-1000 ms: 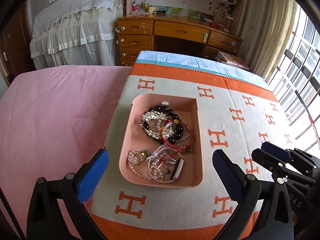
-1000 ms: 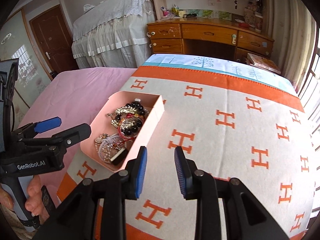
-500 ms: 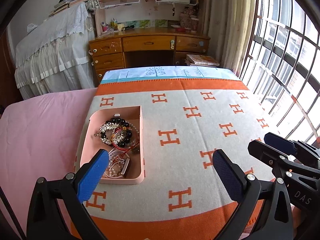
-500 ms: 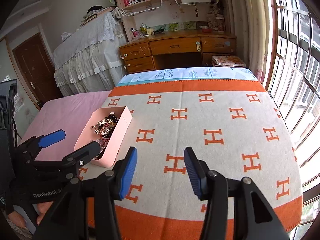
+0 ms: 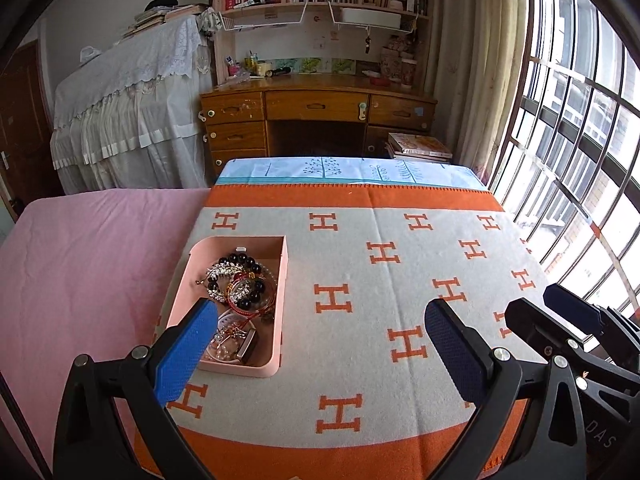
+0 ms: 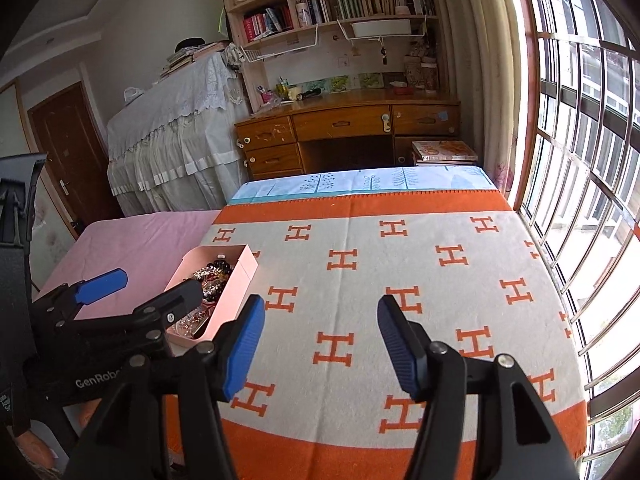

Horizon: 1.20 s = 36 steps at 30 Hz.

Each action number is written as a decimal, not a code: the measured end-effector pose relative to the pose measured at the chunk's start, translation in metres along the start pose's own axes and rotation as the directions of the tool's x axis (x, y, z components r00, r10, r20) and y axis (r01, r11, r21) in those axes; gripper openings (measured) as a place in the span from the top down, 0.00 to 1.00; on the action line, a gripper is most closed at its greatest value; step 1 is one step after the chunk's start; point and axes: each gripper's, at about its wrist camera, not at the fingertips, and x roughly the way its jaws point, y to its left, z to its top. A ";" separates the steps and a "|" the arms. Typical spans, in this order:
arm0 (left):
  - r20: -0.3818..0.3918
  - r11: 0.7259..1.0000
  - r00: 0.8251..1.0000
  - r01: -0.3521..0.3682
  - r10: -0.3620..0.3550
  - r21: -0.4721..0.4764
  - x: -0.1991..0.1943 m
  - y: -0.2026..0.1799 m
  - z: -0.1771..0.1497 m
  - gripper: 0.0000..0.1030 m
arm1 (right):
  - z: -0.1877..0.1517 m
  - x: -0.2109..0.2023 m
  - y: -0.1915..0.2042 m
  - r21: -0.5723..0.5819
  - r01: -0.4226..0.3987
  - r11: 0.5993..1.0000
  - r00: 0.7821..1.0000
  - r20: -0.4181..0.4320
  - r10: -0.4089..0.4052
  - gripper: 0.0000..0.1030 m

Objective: Organize jewelry

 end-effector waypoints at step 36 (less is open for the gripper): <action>-0.044 0.999 0.999 -0.031 0.030 -0.015 0.011 -0.005 -0.006 0.01 | 0.005 0.007 -0.011 0.007 -0.016 1.000 1.000 -0.011 0.016 0.42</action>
